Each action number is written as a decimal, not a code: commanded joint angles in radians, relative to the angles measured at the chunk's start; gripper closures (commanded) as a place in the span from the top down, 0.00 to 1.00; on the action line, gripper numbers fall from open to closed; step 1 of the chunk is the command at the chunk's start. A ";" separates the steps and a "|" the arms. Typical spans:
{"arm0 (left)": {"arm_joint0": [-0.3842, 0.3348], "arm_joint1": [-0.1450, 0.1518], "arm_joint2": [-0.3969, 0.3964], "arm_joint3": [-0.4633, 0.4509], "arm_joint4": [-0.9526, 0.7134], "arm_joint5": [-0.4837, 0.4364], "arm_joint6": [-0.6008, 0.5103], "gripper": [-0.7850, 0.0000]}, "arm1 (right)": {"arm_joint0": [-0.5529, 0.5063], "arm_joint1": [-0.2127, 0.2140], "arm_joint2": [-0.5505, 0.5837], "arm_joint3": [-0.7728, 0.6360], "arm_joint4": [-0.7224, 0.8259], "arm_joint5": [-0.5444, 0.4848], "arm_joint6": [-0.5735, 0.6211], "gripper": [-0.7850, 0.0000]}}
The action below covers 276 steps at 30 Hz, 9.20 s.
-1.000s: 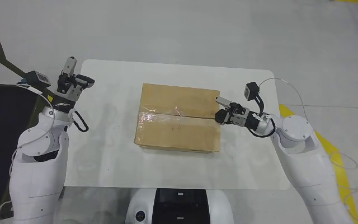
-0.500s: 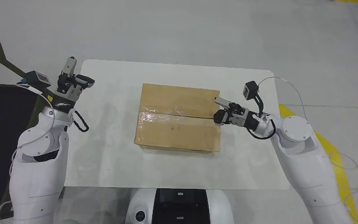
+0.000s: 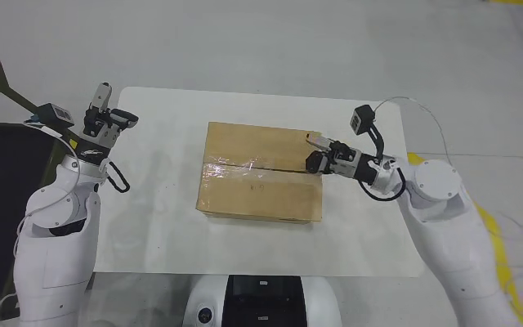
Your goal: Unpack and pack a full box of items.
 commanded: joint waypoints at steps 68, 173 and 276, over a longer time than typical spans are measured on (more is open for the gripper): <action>0.000 0.000 0.000 0.000 0.000 0.000 0.000 1.00 | 0.668 -0.401 -0.766 0.563 0.231 0.036 -0.236 1.00; 0.000 0.000 0.000 0.000 0.000 0.000 0.000 1.00 | -0.002 -0.177 -0.218 -0.172 -0.612 0.070 -0.324 1.00; 0.000 0.000 0.000 0.000 0.000 0.000 0.000 1.00 | -0.128 -0.230 -0.428 -0.253 -1.981 -0.068 -0.127 0.07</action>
